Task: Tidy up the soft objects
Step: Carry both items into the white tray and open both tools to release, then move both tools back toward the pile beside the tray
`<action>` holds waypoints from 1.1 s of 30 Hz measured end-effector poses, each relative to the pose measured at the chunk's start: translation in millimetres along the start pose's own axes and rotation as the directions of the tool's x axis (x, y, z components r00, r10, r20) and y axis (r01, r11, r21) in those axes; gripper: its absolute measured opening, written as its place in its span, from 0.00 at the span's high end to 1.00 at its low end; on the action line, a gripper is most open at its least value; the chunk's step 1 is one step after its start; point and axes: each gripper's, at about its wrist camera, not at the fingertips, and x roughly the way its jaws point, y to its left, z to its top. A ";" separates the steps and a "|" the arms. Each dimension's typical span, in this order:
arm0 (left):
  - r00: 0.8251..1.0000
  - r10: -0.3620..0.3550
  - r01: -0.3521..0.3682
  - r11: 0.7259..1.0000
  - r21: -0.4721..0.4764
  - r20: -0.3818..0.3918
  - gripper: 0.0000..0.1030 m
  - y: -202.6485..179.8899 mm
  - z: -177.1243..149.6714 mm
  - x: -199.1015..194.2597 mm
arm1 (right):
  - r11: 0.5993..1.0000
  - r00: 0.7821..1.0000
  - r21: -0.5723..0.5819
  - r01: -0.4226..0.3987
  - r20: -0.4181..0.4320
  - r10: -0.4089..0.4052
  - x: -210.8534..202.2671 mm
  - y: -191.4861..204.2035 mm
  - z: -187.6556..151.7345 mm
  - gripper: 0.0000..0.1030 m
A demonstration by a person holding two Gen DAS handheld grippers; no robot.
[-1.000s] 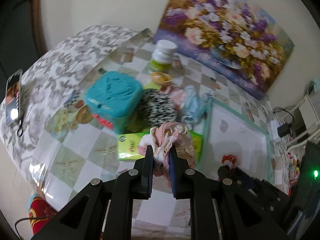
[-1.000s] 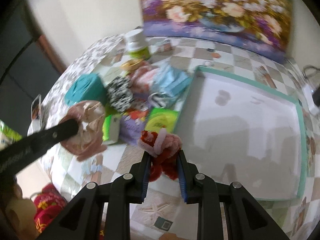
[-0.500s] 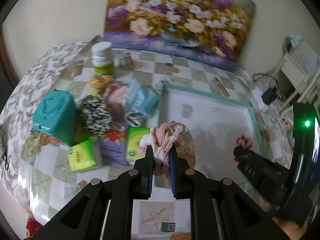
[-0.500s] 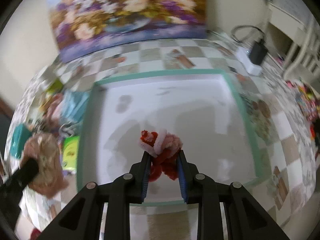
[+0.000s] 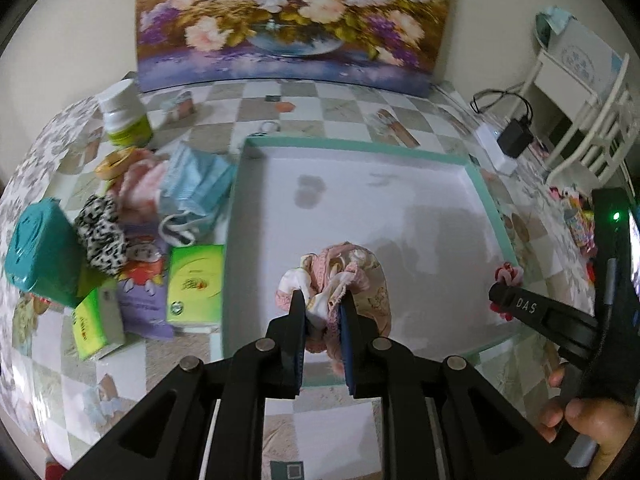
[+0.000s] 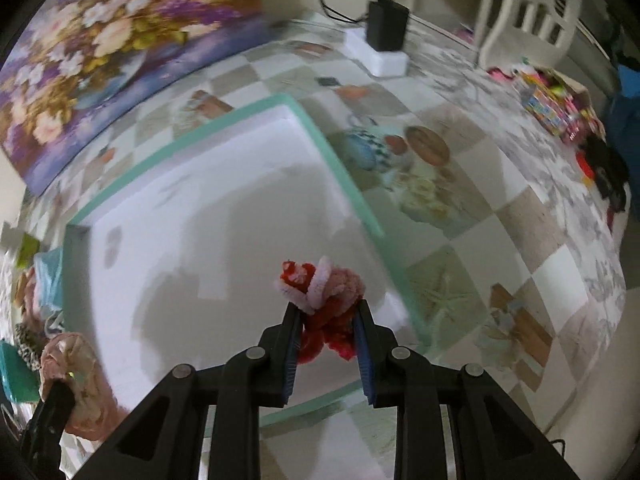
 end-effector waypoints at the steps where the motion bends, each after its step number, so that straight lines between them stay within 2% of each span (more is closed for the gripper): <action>1: 1.000 -0.001 0.001 1.000 0.007 -0.005 0.84 -2.7 0.3 2.9 | 1.000 1.000 0.005 -0.003 -0.002 0.003 0.5 -2.0 0.0 0.73; 4: 1.000 -0.018 0.018 1.000 0.007 -0.015 0.82 -4.7 1.4 6.6 | 1.000 1.000 0.000 -0.013 -0.002 0.013 1.1 -1.6 0.9 0.73; 7: 0.999 -0.040 0.040 0.999 -0.008 -0.021 0.63 -3.4 2.8 5.2 | 0.999 0.999 -0.019 -0.040 0.017 0.041 -2.3 2.7 1.5 0.72; 8: 0.999 -0.046 0.046 0.999 -0.016 -0.020 0.56 -2.6 3.2 3.9 | 0.998 0.998 -0.023 -0.053 0.024 0.054 -3.6 4.1 2.1 0.68; 9: 0.998 -0.054 0.054 0.998 -0.025 -0.015 0.53 -1.7 3.9 1.8 | 0.998 0.998 -0.025 -0.060 0.028 0.061 -4.4 5.6 2.8 0.64; 11: 0.999 -0.052 0.051 0.998 -0.036 -0.011 0.51 -0.4 5.3 -0.2 | 0.998 0.997 -0.035 -0.060 0.041 0.061 -7.0 8.5 2.6 0.43; 16: 0.999 -0.031 0.030 0.996 -0.090 -0.010 0.31 9.8 8.3 -1.0 | 0.997 0.998 -0.054 -0.045 0.043 0.048 -6.5 11.8 1.9 0.34; 18: 1.000 0.005 -0.005 0.992 -0.130 -0.001 0.13 18.8 8.9 -1.1 | 0.997 0.999 -0.063 -0.038 0.035 0.040 -4.4 13.1 1.0 0.31; 20: 0.998 0.060 -0.059 0.983 -0.174 0.003 0.08 29.5 8.4 -1.1 | 0.997 0.999 -0.074 -0.035 0.032 0.037 -3.1 14.8 -0.2 0.22; 21: 0.997 0.083 -0.081 0.978 -0.194 -0.001 0.07 35.2 8.0 -0.6 | 0.996 0.999 -0.079 -0.033 0.036 0.036 -3.1 15.6 -0.5 0.17; 23: 0.994 0.110 -0.109 0.965 -0.238 -0.010 0.06 46.8 7.2 0.0 | 0.995 0.998 -0.090 -0.033 0.052 0.038 -5.0 17.2 -0.6 0.00; 27: 0.991 0.130 -0.127 0.944 -0.304 -0.011 0.05 65.1 5.7 -1.9 | 0.993 0.996 -0.110 -0.047 0.071 0.055 -9.9 22.0 -0.7 0.00; 33: 0.990 0.139 -0.128 0.929 -0.346 0.007 0.05 76.4 4.3 -6.9 | 0.990 0.996 -0.130 -0.054 0.064 0.063 -9.7 27.2 -2.9 0.00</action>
